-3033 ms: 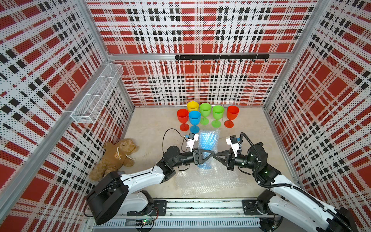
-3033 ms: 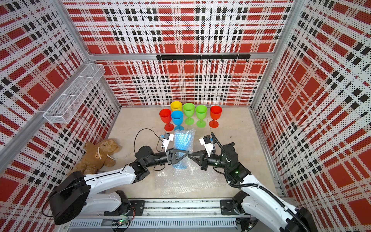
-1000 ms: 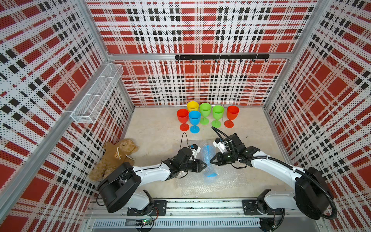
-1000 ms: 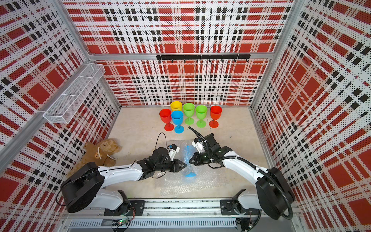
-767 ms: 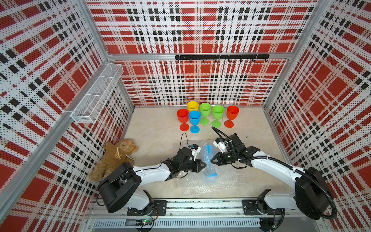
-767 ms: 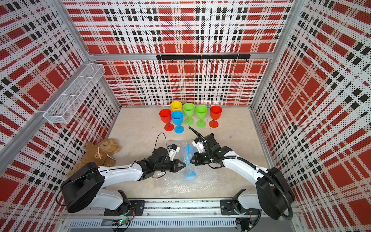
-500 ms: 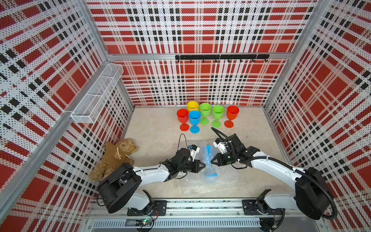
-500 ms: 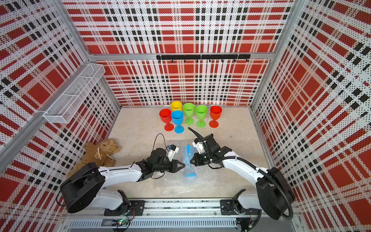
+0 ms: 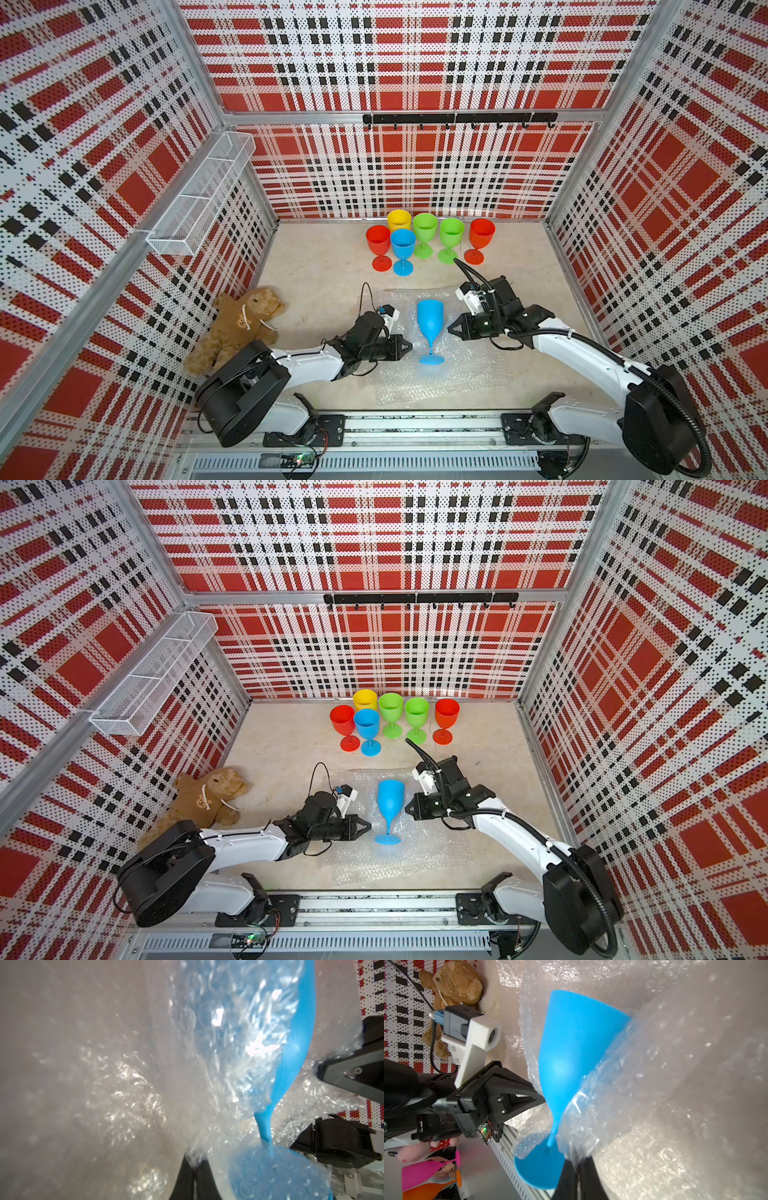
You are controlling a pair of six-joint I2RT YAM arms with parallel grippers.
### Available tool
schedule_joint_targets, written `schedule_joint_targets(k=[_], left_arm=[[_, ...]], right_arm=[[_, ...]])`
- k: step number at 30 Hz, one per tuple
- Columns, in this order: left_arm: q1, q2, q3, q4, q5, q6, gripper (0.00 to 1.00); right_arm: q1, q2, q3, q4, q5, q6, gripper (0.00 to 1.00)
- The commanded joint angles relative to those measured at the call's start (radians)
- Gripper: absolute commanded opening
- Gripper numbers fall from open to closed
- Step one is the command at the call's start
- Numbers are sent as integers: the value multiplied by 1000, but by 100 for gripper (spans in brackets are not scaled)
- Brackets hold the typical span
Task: Unpack wine glasses from bubble wrap
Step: Unwrap the bubble wrap.
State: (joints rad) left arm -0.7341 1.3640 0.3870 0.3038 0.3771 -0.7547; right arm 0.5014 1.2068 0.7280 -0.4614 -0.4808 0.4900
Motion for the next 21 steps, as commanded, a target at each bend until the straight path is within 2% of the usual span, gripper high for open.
schedule_joint_targets(k=[1,6,7,8,11,16,21], left_arm=[[17,-55,-8,-40,-43,-11,0],[25,-133,8,-110,-76,-20,0],[25,-149,11,-124,-79,-23,6],[25,-168,15,-142,-84,-30,18],[25,-229,50,-214,-99,-28,44],[34,-359,168,-428,-180,47,64],[78,-442,274,-543,-215,119,69]], right_arm=[[-16,-33,-13,-35,49,-16,0],[-18,-53,-18,-71,136,-13,1],[-18,-53,-20,-72,142,-12,2],[-17,-51,-19,-78,145,-11,2],[-16,-56,-7,-87,114,-17,0],[-11,-67,27,-110,80,-47,0],[-3,-37,54,-153,79,-99,0]])
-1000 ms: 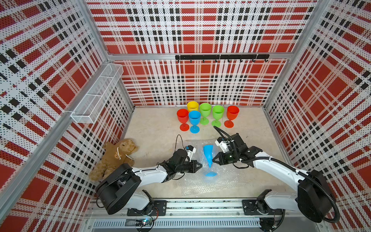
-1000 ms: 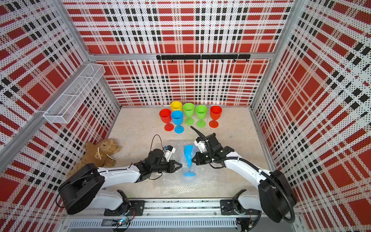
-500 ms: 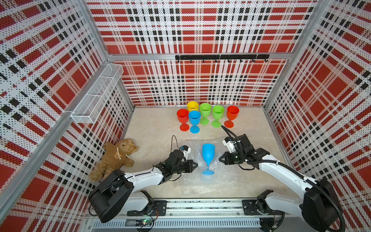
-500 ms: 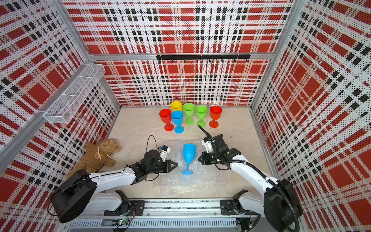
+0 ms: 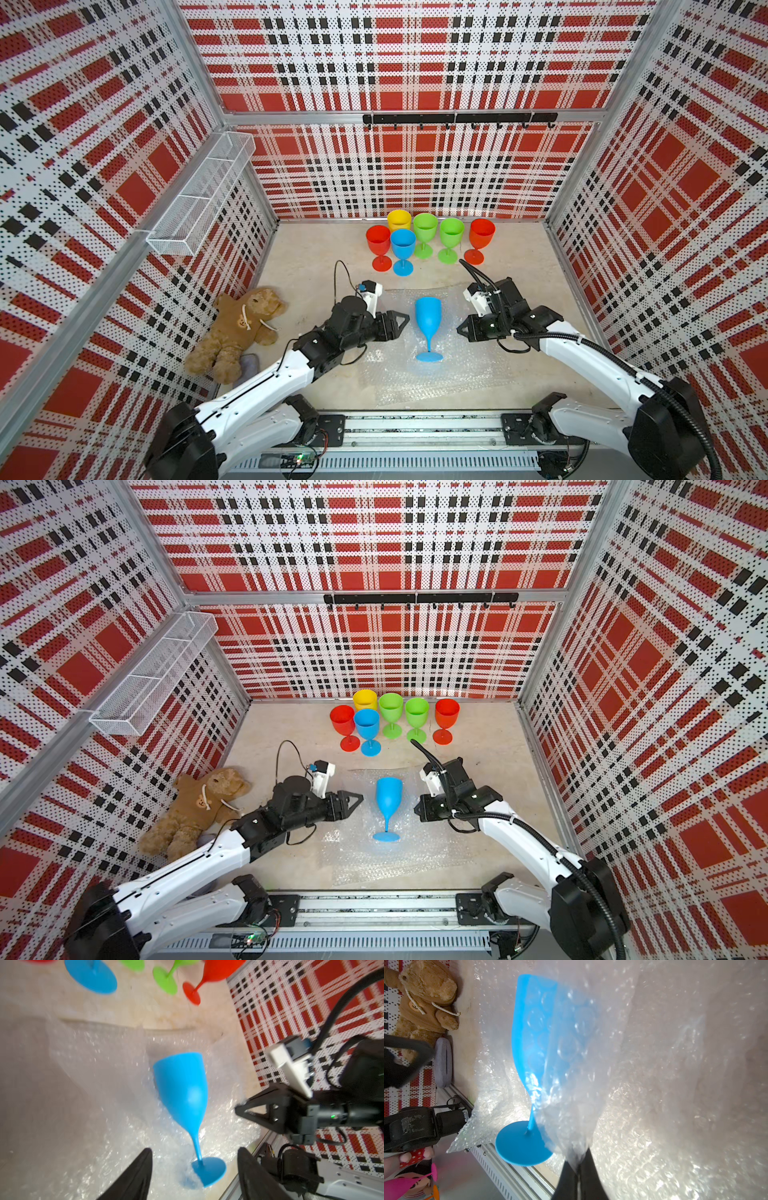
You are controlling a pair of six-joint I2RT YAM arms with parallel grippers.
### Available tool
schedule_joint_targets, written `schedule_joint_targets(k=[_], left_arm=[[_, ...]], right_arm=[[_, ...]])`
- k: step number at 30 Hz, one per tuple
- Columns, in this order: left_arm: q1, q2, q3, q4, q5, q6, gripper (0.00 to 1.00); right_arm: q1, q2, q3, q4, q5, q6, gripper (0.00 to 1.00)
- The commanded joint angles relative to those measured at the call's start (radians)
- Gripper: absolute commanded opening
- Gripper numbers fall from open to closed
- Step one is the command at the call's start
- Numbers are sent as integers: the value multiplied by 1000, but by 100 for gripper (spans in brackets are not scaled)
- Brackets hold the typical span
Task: Unpack wine glasses from bubble wrap
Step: Unwrap the bubble wrap, then pick up the wine glass from the bubble wrap.
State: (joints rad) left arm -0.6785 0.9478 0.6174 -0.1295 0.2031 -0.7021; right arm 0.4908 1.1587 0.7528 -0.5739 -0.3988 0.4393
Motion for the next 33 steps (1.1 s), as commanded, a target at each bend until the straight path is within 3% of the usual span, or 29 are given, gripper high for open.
schedule_joint_targets(k=[1,4,10,15,19,25,30,33], left_arm=[[30,-22,56,-108,-28,74,69],[25,35,83,-71,21,76,67],[-96,242,131,87,72,46,62],[-141,398,125,120,110,41,56],[-116,371,46,92,62,44,56],[-39,269,-91,64,-27,-1,59],[-81,320,-71,31,-137,-17,61],[-95,378,-44,13,-140,-15,59]], right_arm=[[6,14,31,-42,26,-41,0],[6,35,28,-38,95,-6,0],[8,56,-6,33,80,44,0],[5,51,-7,35,96,53,0],[4,65,-9,30,141,51,3],[-3,135,-12,32,237,85,16],[-7,218,-36,38,295,106,24],[-7,249,-12,15,319,107,27]])
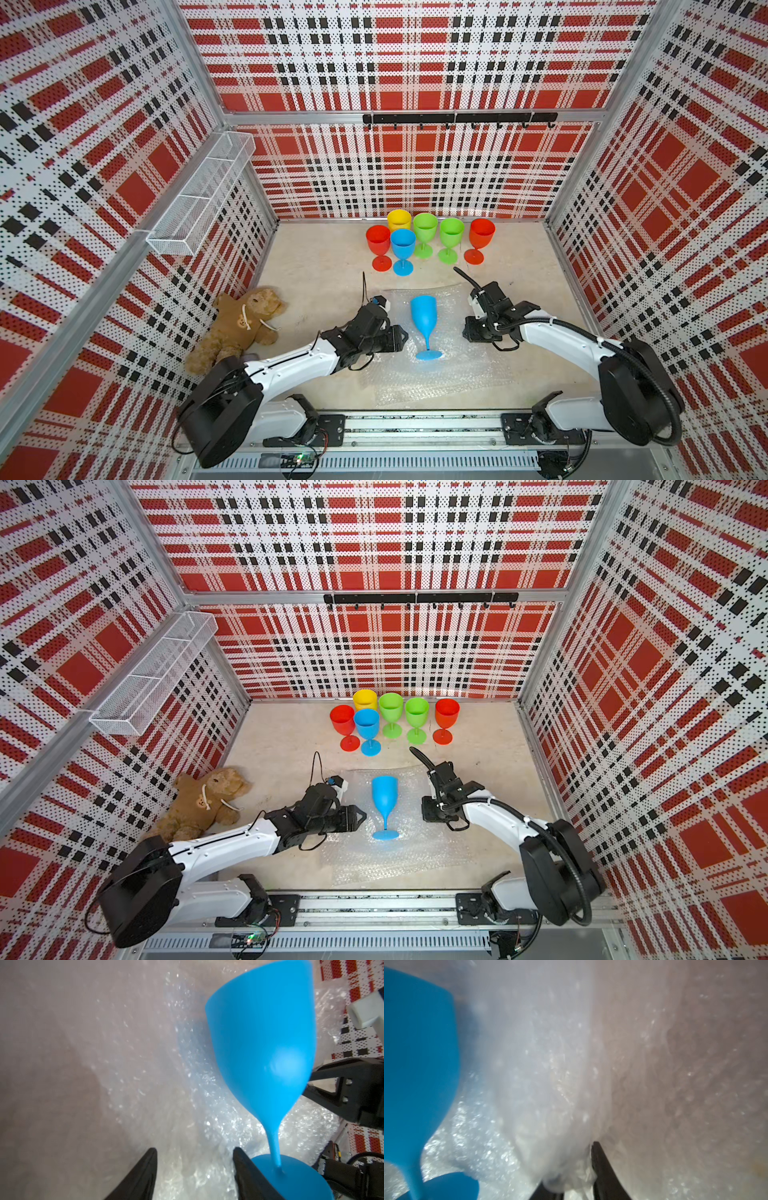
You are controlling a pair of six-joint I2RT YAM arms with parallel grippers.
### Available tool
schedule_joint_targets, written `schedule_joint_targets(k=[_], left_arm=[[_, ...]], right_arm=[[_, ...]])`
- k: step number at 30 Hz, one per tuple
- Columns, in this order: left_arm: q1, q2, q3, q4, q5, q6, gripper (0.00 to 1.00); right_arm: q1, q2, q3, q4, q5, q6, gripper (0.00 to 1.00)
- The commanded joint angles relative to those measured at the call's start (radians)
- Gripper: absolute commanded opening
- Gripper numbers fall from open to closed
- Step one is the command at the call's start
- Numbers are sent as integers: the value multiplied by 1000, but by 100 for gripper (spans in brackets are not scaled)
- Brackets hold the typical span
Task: Unpack wine glasses from bubble wrap
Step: Pick up the wine glass from the bubble wrap.
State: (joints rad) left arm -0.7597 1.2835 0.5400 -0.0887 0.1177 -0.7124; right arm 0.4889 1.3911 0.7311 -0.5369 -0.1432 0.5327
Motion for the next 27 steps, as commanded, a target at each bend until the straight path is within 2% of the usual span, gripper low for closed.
schedule_joint_targets(k=[1,2,5,8,11,14,17,20,22,24,27], left_arm=[[-20,47,46,-35,-55,-1,59],[-27,41,60,-44,-53,5,60],[-32,-37,106,-70,-32,30,67],[-28,-140,161,-125,-62,69,74],[-6,-217,193,-180,-113,146,78],[47,-264,201,-221,-126,219,80],[102,-287,187,-228,-110,250,80],[132,-301,212,-254,-70,275,81],[142,-329,221,-277,-88,284,82],[147,-370,206,-278,-91,295,83],[147,-411,183,-272,-99,296,84]], right_arm=[[-5,14,27,-41,73,13,28],[-4,1,54,-81,93,8,28],[-1,-84,150,-207,176,-24,40],[-1,-163,255,-327,257,-50,52],[5,-163,359,-442,276,-75,56],[51,-128,458,-519,285,-78,57],[94,-65,558,-568,238,-86,59],[117,8,621,-578,141,-146,65],[163,71,662,-573,99,-182,69],[208,154,716,-583,135,-188,73],[229,289,791,-594,74,-200,81]])
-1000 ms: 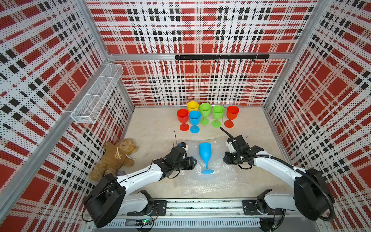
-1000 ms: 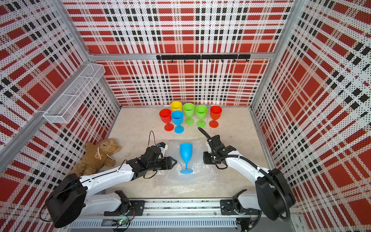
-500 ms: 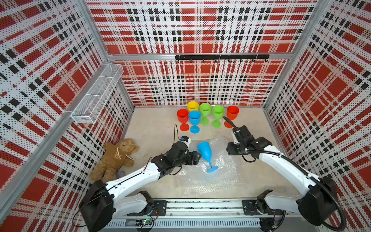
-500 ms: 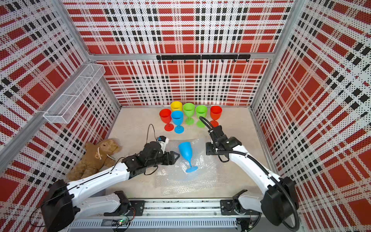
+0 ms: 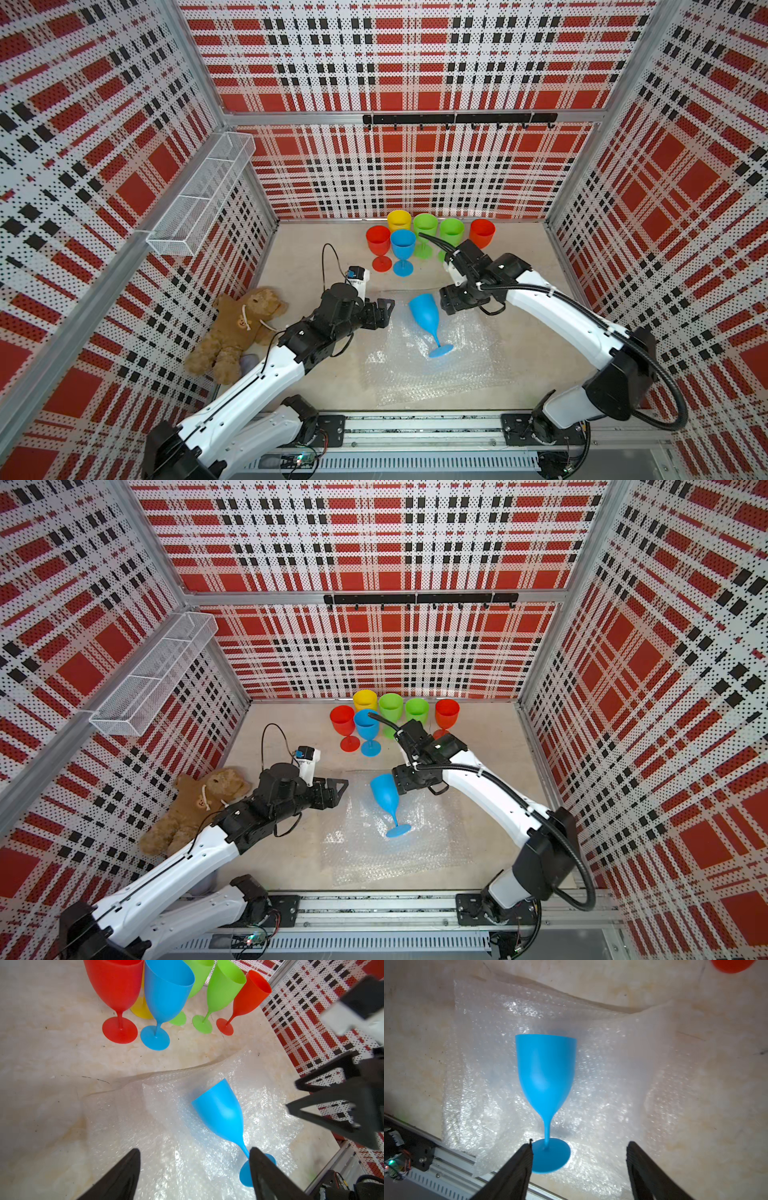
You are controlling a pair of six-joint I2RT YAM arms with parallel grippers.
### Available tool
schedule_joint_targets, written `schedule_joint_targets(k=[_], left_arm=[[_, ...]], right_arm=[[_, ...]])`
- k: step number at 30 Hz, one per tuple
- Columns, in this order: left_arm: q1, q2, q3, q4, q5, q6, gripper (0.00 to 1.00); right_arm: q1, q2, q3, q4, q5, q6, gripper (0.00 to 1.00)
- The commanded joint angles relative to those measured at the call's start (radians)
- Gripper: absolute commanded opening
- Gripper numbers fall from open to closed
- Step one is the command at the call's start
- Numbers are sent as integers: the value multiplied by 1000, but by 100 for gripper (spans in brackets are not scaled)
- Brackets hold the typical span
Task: Unpack wine glasses from bubble wrap
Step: Pick up the wine glass from the bubble wrap.
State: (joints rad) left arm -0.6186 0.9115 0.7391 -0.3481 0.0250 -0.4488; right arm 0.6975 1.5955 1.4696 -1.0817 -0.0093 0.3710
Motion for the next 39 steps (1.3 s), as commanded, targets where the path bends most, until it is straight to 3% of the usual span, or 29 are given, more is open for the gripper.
schedule_joint_targets(k=[1,2,14,20,23,30,36,39], left_arm=[[2,-46,-19,-13,-8,33,84],[-3,-52,-22,-9,-8,36,84],[-29,-95,-55,22,-19,38,83],[-38,-121,-58,25,-37,40,83],[-35,-126,-61,33,-36,42,82],[-26,-121,-64,35,-39,46,82],[-23,-124,-67,40,-52,49,82],[-24,-123,-69,41,-56,49,82]], right_arm=[[29,130,83,-59,-69,-44,87],[36,170,109,-66,-68,-51,99],[46,550,435,-270,-35,-107,100],[32,604,449,-280,-67,-111,95],[28,607,461,-274,-85,-118,86],[27,462,445,-216,-104,-85,74],[27,188,339,-60,-103,-70,70],[25,16,221,125,-12,-77,61]])
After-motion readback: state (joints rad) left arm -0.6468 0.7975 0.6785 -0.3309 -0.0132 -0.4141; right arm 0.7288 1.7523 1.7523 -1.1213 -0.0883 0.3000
